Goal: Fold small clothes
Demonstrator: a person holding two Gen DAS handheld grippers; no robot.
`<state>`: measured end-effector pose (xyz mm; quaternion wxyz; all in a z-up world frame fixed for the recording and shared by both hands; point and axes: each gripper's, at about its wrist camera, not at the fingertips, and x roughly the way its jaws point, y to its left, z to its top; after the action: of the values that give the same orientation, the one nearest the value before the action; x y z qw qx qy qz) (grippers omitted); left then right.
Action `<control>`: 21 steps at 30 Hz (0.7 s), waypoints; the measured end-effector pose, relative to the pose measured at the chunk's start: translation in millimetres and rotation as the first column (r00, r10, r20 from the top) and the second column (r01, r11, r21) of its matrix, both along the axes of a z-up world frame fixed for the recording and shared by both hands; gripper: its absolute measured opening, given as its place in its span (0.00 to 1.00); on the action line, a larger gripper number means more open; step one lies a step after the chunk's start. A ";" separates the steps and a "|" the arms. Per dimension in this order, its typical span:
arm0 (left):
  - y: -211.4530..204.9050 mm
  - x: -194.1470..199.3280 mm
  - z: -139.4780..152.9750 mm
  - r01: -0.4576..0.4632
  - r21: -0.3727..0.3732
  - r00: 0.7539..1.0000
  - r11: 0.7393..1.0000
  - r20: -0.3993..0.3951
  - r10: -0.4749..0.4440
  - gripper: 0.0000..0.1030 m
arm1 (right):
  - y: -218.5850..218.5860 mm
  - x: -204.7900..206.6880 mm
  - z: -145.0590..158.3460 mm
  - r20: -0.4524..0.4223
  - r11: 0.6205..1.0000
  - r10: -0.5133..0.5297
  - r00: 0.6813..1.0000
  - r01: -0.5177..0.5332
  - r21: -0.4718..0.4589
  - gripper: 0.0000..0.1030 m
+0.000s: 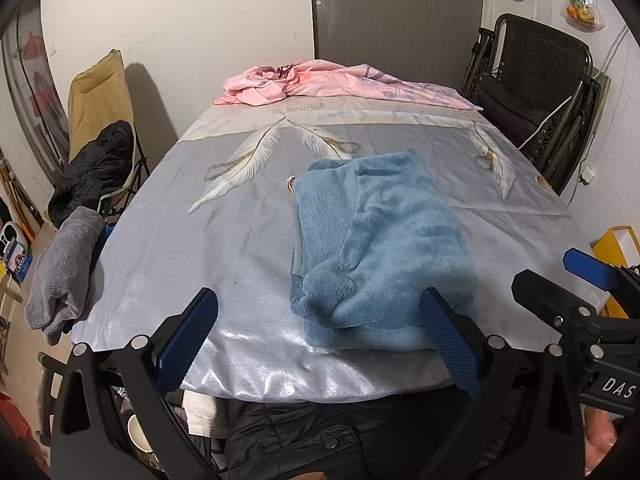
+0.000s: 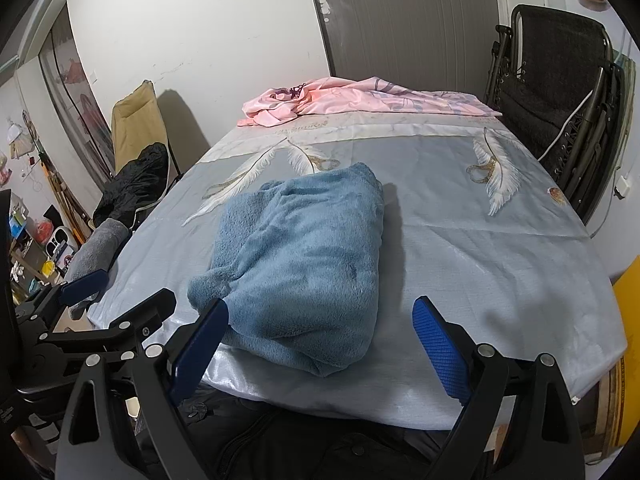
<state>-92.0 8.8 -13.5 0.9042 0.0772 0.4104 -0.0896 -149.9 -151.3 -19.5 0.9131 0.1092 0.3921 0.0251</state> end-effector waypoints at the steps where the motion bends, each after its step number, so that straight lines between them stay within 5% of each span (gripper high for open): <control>1: -0.3 -0.3 -0.6 0.000 0.000 1.000 1.000 -0.001 0.000 0.95 | -0.2 0.1 -0.2 0.000 1.000 -0.001 1.000 0.001 0.000 0.91; 21: -0.1 1.2 -3.6 0.006 -0.005 1.000 1.000 -0.009 -0.006 0.95 | 0.0 0.7 -1.0 0.000 1.000 -0.002 1.000 0.002 0.002 0.91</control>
<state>-90.8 8.7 -17.1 0.9023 0.0757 0.4140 -0.0936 -149.2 -151.3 -20.5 0.9131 0.1103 0.3919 0.0245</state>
